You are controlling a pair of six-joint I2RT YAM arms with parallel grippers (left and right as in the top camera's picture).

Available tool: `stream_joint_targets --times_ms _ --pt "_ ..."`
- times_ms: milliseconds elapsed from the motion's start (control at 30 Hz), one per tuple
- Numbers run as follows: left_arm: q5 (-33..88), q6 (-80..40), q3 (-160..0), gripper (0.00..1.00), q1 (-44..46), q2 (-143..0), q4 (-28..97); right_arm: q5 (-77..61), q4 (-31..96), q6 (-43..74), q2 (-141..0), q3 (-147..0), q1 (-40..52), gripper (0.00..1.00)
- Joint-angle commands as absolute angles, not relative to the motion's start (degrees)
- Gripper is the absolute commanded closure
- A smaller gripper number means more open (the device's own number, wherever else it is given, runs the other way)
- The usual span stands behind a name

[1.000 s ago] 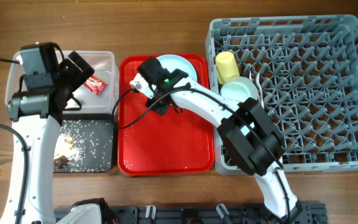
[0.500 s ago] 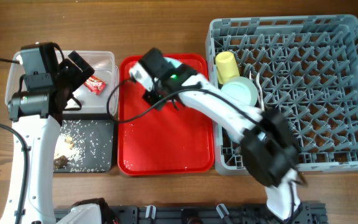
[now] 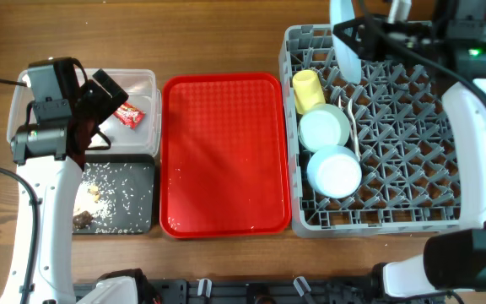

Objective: Sort waste into correct bins and load items into the dishwasher rack
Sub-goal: 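Grasp the light-blue plate rim and lift it toward the rack, then lower the plate upright into the rack's back row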

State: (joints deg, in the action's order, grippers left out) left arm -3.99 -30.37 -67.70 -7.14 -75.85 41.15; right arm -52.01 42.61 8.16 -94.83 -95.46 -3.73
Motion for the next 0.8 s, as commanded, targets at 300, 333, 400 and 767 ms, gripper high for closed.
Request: stream_joint_targets --times_ms 300,333,400,767 --pt "-3.95 -30.89 -68.25 0.0 -7.31 -75.85 41.01 -73.36 37.54 7.7 -100.09 -81.25 -17.41 0.96" --pt "-3.95 -30.89 -68.25 0.0 -7.31 -75.85 41.01 -73.34 36.8 7.68 -100.09 -80.44 -17.47 0.96" --pt "-3.95 -30.89 -68.25 0.0 -7.31 -75.85 41.01 -72.53 36.49 7.64 -100.51 -79.9 -17.61 0.96" --pt "-3.95 -30.89 -68.25 0.0 -7.31 -75.85 41.01 -54.98 37.34 7.64 -101.06 -79.88 -17.65 0.96"
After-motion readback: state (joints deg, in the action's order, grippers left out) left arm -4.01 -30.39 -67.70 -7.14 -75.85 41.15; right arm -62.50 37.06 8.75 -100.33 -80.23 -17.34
